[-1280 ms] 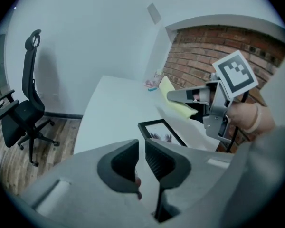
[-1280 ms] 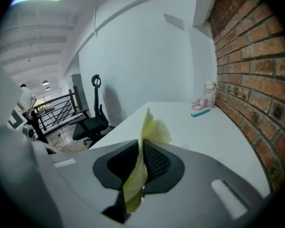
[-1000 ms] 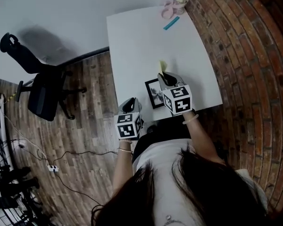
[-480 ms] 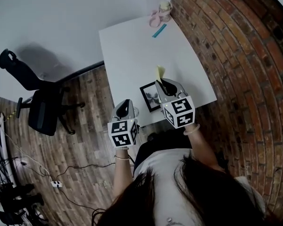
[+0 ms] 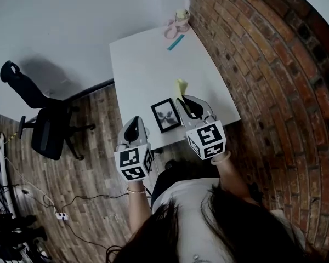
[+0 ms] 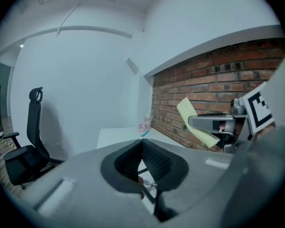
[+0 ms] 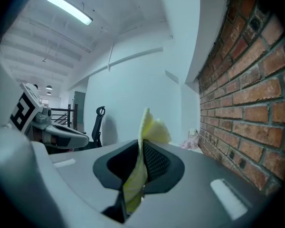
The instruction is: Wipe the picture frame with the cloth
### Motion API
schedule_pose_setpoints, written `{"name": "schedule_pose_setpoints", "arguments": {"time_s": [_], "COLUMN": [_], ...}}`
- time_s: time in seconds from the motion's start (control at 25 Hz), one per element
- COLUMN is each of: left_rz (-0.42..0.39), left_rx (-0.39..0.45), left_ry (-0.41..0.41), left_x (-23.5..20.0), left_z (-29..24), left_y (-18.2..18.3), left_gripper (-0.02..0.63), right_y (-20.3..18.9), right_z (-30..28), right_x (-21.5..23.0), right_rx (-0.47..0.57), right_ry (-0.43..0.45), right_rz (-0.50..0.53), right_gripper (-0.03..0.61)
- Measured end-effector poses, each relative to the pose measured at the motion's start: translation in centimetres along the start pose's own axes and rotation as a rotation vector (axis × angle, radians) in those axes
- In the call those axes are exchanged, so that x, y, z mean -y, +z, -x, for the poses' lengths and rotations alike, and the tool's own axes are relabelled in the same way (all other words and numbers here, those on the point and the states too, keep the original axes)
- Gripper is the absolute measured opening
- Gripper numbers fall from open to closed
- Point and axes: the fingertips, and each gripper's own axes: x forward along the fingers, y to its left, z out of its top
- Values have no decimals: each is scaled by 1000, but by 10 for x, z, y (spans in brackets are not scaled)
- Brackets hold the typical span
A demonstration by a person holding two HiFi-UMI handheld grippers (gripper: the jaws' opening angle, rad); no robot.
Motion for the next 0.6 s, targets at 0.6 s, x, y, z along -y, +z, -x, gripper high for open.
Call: {"name": "schedule_pose_setpoints", "arguments": {"time_s": [0.6], "left_rz": [-69], "left_rx": [174], "left_ry": [93], "left_x": [70], "left_z": [79], "left_y": [46], "left_gripper": [1], "right_y": [38], "right_z": [98], "right_x": [8], "right_rx": [153], "right_ry": [37], "right_rz": [18], "right_gripper": [37]}}
